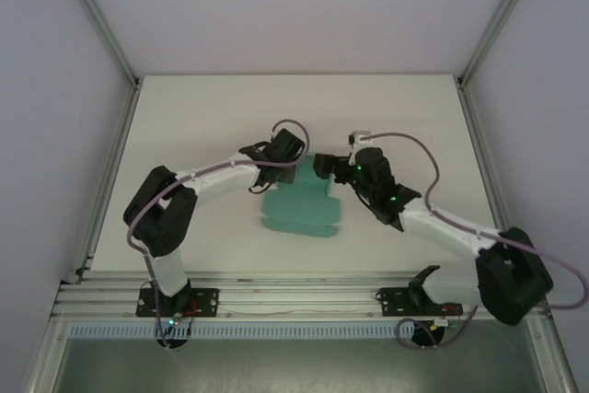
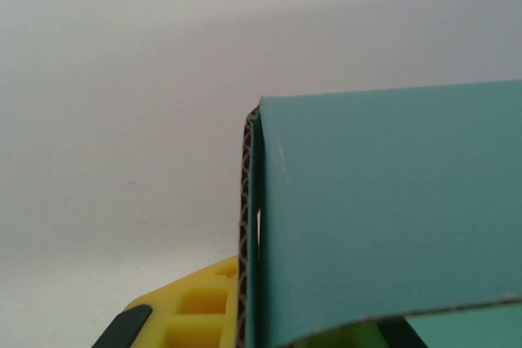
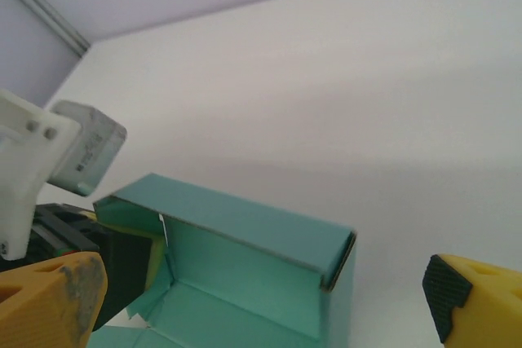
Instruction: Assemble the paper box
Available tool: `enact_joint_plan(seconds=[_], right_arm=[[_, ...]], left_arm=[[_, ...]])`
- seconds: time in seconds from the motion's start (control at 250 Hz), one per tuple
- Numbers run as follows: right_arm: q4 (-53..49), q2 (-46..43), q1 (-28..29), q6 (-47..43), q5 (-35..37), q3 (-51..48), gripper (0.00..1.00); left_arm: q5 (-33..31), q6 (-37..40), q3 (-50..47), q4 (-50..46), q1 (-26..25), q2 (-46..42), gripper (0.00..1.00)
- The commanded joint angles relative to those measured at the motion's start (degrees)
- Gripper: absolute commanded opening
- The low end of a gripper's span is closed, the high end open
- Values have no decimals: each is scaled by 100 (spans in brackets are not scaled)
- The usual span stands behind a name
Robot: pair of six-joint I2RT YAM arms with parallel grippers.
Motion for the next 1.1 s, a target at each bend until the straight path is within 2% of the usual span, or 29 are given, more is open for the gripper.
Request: enact_joint_plan(seconds=[0.0,0.108,0.252,0.376,0.728,0.875,1.095], right_arm=[[-681,-665,-142,173,518,-95,100],[-1150,-1176,-299,207,498,-179,100],[-1707,-1457,-417,173,414,-135,100],[-1971,-1453,-455,170,379,-86,100],[-2132,-1319,-571,154,392,-23,100],[-2185,-1356,-608,145,421,-73,100],[-2255,-1398,-656,24,263,-80,100]], left_arm=[[869,1527,15,-245,65,-492,0],[1569,2864,91,-1050,42,-608,0],[1020,3667,409,-1992,-158,-418,0],[364,3936,683,-2370,-362,-50,0],[-504,3944,1868,-2813,-481,1637,0],[-527,4060,2229,-2910,-485,1905,21],[-233,4221,2355,-2942,-487,1686,50]])
